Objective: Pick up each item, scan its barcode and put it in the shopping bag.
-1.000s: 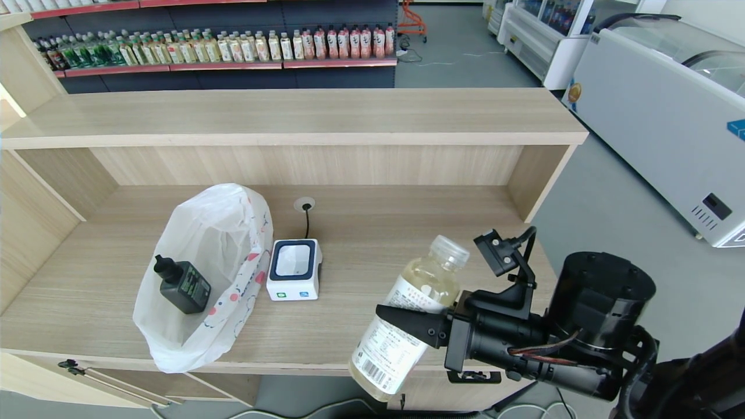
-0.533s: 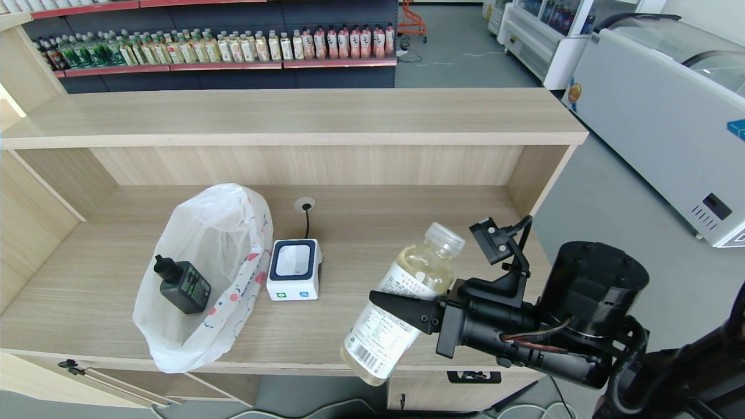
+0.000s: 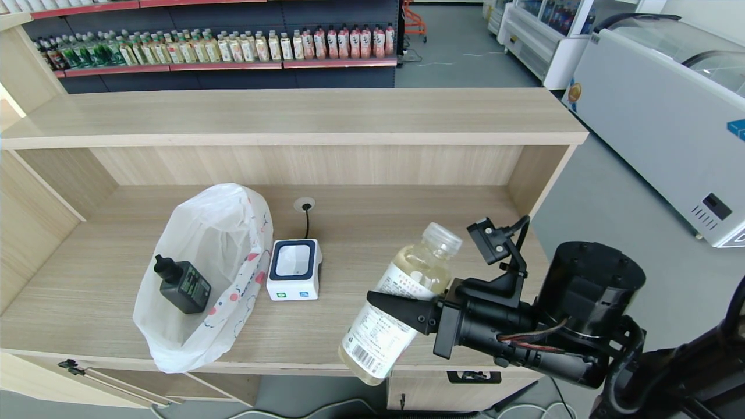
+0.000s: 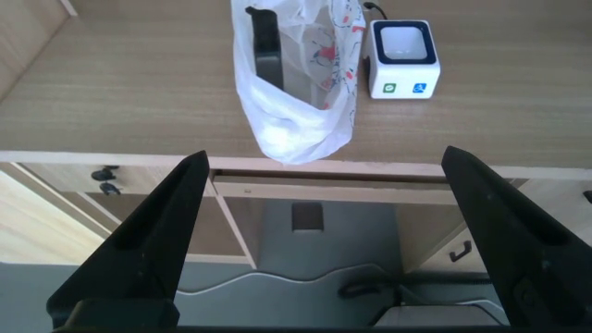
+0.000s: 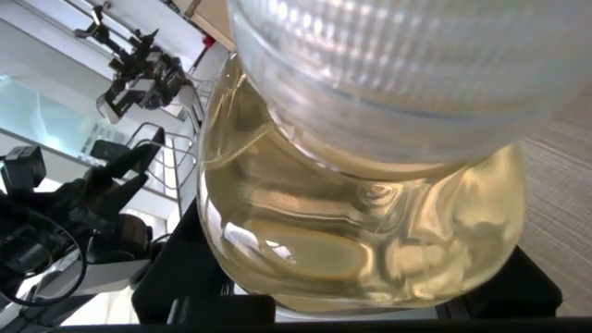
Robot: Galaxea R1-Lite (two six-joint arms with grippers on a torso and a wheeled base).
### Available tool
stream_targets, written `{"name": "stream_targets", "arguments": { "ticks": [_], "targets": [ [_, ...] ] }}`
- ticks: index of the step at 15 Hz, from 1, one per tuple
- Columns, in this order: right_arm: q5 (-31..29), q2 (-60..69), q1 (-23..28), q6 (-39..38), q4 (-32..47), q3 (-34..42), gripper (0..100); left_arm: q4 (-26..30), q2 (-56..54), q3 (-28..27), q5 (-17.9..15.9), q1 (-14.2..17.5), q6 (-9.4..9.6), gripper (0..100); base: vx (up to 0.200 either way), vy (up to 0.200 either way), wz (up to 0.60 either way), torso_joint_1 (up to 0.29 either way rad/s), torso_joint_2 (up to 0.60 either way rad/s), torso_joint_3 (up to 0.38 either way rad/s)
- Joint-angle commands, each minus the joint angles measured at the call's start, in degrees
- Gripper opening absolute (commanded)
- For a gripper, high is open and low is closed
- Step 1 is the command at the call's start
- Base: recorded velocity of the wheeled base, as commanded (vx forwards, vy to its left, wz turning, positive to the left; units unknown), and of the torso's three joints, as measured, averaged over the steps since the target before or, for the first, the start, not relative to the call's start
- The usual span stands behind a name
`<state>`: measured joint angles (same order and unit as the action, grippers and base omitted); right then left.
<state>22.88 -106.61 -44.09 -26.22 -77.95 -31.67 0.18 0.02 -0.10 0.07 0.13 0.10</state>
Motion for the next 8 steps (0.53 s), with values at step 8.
{"name": "stream_targets", "arguments": {
  "ticks": [8],
  "targets": [
    [-0.2,14.1,20.1,41.8,11.9,4.7,0,0.0,0.0,0.0,0.0,0.0,-0.01,100,0.000,0.000,0.00,0.000,0.00,0.000]
  ]
}}
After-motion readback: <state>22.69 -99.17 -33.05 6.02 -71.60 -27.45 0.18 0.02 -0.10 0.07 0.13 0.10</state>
